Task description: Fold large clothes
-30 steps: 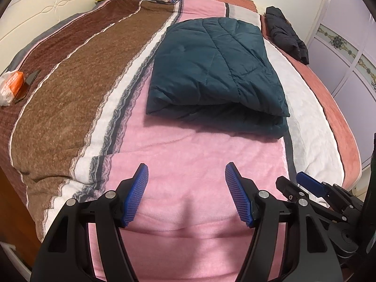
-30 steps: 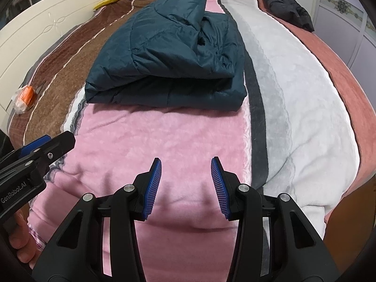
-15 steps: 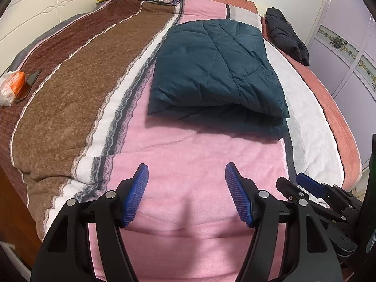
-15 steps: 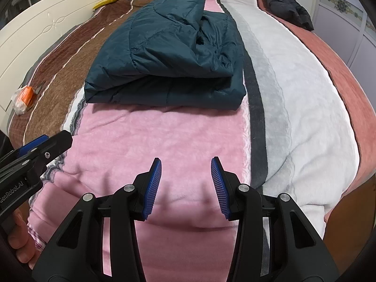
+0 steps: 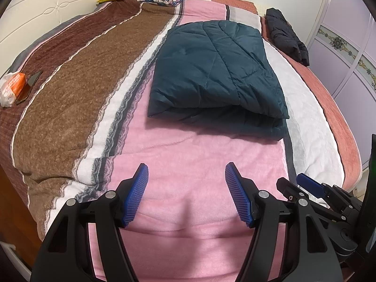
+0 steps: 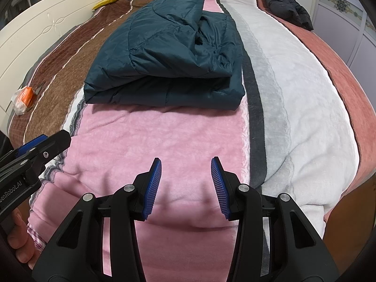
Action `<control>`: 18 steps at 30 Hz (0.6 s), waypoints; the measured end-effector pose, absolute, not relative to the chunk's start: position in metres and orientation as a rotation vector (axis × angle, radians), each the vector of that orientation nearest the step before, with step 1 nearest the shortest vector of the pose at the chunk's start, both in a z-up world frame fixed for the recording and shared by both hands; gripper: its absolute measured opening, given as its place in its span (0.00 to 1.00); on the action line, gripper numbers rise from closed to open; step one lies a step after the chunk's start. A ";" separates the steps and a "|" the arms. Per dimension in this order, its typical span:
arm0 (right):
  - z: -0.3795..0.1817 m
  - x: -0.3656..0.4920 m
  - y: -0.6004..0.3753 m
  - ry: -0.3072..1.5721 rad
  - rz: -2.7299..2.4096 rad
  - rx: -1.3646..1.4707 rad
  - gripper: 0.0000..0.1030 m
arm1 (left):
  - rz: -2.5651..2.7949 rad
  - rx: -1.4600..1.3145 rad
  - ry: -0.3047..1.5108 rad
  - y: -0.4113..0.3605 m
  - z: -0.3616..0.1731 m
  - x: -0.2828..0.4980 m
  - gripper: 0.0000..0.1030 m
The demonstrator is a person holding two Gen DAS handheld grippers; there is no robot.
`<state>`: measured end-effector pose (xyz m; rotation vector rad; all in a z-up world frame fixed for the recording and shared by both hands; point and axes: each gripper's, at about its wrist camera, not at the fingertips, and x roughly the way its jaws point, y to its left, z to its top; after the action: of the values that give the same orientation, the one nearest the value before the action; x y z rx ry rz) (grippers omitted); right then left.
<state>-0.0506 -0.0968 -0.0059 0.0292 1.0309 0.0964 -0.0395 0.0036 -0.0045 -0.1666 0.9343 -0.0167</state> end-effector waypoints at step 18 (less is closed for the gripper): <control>-0.005 -0.051 -0.099 1.029 0.097 0.030 0.43 | -0.015 -0.159 0.928 0.004 0.000 -0.039 0.64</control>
<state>-0.0511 -0.0991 -0.0048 0.0300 1.0295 0.0969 -0.0387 0.0042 -0.0001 -0.1586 0.9284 -0.0155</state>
